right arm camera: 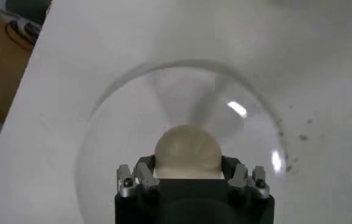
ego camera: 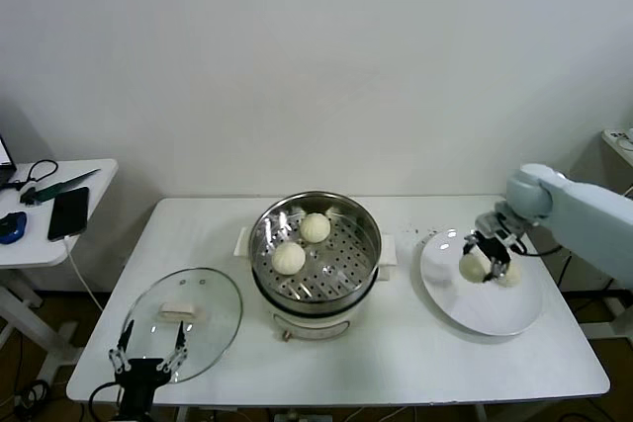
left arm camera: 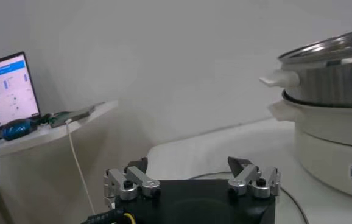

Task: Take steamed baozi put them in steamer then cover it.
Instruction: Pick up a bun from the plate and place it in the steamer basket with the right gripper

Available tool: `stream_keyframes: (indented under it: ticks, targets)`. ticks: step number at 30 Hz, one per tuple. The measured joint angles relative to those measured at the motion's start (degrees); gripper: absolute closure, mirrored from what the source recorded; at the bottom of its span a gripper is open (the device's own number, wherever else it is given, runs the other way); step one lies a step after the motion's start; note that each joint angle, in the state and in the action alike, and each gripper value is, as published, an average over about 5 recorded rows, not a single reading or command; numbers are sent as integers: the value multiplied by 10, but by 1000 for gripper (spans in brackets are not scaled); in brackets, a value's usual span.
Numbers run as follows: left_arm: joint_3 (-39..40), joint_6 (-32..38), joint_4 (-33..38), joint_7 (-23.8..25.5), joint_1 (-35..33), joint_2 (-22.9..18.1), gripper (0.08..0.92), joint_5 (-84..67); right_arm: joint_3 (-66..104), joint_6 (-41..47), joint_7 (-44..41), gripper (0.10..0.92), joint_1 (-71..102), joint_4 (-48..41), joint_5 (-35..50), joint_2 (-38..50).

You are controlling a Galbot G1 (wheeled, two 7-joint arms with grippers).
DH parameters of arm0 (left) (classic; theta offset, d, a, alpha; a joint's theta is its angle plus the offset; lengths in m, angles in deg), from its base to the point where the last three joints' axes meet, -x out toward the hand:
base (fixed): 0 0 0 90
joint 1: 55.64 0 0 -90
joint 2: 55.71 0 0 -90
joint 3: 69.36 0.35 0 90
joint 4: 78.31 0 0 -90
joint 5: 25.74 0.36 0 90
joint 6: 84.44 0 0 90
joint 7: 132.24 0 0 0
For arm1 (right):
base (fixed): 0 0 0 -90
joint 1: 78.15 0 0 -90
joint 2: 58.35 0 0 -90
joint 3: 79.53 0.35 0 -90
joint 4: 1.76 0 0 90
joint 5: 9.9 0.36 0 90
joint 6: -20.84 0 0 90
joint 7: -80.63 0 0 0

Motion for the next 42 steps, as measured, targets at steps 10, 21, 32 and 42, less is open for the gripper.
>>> stream_keyframes:
  ticks: [10, 21, 32, 42]
  targets:
    - [-5, -2, 4, 0, -5, 3, 177, -2, -58, -117, -13, 330, -142, 40, 13, -93]
    - [-10, -5, 9, 1, -7, 9, 177, -10, -73, -174, -18, 330, -179, 83, 12, -206]
    - [-7, -5, 6, 1, -10, 10, 177, -12, -85, -203, -20, 330, -140, 97, -10, -296]
    - [-10, -4, 0, 1, -9, 11, 177, -16, -92, -215, -20, 329, -104, 100, -21, -331]
